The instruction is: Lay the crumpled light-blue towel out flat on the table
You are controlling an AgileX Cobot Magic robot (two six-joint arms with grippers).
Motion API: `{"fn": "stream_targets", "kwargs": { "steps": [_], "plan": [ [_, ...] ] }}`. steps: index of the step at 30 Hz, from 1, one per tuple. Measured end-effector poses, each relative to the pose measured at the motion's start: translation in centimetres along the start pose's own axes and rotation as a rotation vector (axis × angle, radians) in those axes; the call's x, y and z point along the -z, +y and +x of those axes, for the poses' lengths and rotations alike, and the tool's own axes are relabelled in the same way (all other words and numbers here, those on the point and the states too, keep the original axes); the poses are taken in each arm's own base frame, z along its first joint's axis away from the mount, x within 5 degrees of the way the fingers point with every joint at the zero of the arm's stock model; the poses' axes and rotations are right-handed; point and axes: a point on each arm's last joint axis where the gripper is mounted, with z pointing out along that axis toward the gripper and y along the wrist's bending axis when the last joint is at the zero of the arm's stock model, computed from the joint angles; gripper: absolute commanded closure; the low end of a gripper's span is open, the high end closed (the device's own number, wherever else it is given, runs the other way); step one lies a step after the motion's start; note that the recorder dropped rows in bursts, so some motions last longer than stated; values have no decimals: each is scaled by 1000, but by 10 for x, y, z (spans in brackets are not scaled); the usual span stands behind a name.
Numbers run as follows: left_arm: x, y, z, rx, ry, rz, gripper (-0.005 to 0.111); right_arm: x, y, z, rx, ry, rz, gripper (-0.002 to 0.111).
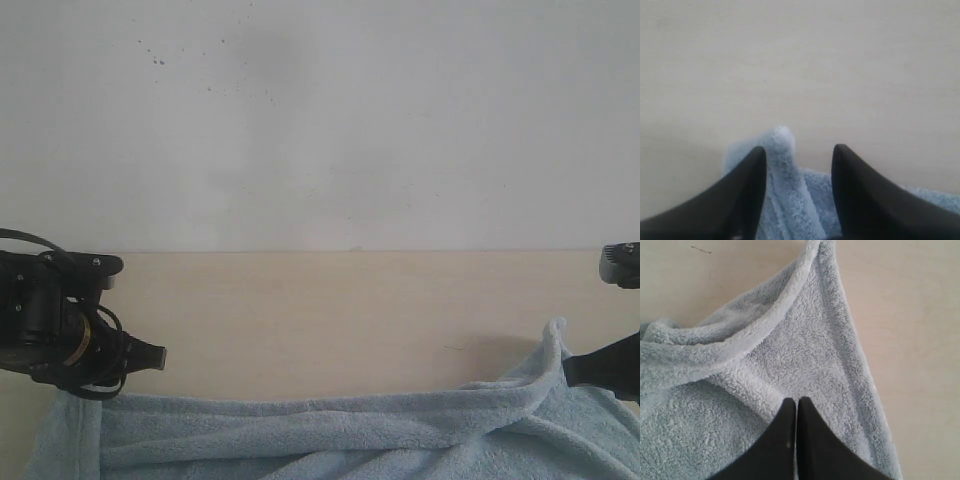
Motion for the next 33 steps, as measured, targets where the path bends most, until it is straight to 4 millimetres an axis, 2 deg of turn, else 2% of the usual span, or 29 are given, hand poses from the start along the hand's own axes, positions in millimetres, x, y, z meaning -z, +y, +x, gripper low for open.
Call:
{"fn": "stream_targets", "kwargs": {
  "steps": [18,20,24,26,33],
  "plan": [
    [-18,0,13,5,60,-49,66,0,0,0,-12,0,-4,108],
    [-18,3,14,0,64,-82,72,0,0,0,-12,0,-4,108],
    [-17,11,13,-40,63,-168,94,0,0,0,-12,-1,-4,108],
    [-16,14,13,-60,60,-205,101,0,0,0,-12,-1,-4,108],
    [-15,18,13,-69,63,-249,101,0,0,0,-12,-1,-4,108]
  ]
}}
